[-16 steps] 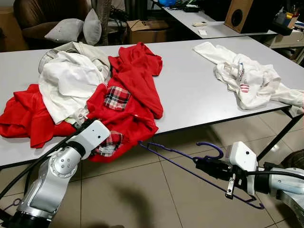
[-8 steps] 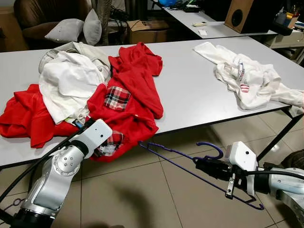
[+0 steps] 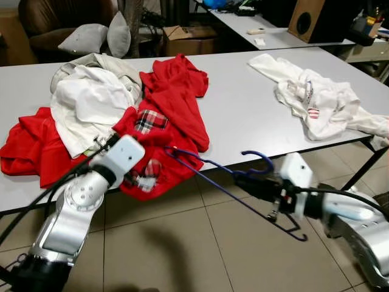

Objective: Hang hanger

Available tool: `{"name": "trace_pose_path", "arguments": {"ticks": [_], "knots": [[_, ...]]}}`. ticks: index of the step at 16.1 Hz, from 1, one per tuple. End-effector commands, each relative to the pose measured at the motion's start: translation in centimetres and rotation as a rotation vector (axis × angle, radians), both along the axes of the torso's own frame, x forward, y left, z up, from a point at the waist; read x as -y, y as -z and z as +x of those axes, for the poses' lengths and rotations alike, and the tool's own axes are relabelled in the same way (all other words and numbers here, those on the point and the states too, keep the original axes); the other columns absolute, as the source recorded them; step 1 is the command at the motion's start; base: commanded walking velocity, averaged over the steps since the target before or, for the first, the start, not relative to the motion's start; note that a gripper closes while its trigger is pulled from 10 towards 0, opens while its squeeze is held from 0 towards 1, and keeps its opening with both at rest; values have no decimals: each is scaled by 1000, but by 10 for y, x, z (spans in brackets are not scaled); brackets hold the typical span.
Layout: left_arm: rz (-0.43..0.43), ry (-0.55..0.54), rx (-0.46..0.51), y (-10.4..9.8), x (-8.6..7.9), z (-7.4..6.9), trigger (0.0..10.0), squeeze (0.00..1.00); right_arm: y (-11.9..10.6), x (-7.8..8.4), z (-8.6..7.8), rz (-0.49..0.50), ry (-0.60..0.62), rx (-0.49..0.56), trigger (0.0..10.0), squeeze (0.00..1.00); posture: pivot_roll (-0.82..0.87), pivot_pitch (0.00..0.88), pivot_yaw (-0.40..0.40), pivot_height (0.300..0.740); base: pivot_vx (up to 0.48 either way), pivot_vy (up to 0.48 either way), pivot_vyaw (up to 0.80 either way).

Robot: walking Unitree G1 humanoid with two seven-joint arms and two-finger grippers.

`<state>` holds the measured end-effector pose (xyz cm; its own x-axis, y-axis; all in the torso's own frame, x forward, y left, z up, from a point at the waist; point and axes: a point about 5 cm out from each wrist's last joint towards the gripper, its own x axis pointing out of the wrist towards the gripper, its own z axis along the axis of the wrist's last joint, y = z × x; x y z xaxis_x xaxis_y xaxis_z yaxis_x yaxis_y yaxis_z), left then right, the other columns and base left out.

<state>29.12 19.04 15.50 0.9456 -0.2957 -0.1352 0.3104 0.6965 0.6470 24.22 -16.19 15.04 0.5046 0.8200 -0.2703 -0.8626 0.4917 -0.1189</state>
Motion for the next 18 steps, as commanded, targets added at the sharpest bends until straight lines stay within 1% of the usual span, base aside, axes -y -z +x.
{"name": "trace_pose_path", "arguments": {"ticks": [1,2,3,4,7,8,9,11,12,13,15,16,18], "knots": [[-1,14,38,-12,1,1,0,0,0,0,4,-9,-13,-1,10000,0,57,0,-47,740,0,0,0],[2,25,69,-21,3,3,0,0,2,-7,11,0,-35,-2,10000,0,61,0,-51,740,0,0,0],[4,30,90,-26,5,4,0,0,2,-12,15,9,-50,-4,10000,0,68,0,-55,740,0,0,0],[28,53,109,-31,8,6,0,0,1,-17,21,17,-61,11,10000,0,74,0,-60,740,0,0,0],[73,89,105,-32,12,5,0,0,-3,-21,26,38,-69,26,10000,0,79,0,-60,740,0,0,0],[104,101,107,-30,13,5,0,0,-7,-22,26,57,-80,34,10000,0,78,0,-59,740,0,0,0],[118,116,105,-29,16,5,0,0,-11,-22,29,67,-68,57,10000,0,76,0,-56,740,0,0,0],[93,142,109,-32,23,6,0,0,-11,-24,33,77,-51,66,10000,0,72,0,-51,740,0,0,0],[42,175,104,-35,33,7,0,0,-10,-29,36,86,-53,67,10000,0,73,0,-48,740,0,0,0],[26,187,102,-36,37,8,0,0,-9,-32,36,89,-55,69,10000,0,73,0,-48,740,0,0,0],[-10,220,73,-33,49,8,0,0,-12,-39,45,139,-35,90,10000,0,72,0,-43,740,0,0,0],[-43,223,63,-33,53,9,0,0,-12,-41,50,145,-25,92,10000,0,72,0,-44,740,0,0,0],[-58,235,61,-34,58,11,0,0,-9,-45,52,140,-62,77,10000,0,78,0,-47,740,0,0,0]]}}
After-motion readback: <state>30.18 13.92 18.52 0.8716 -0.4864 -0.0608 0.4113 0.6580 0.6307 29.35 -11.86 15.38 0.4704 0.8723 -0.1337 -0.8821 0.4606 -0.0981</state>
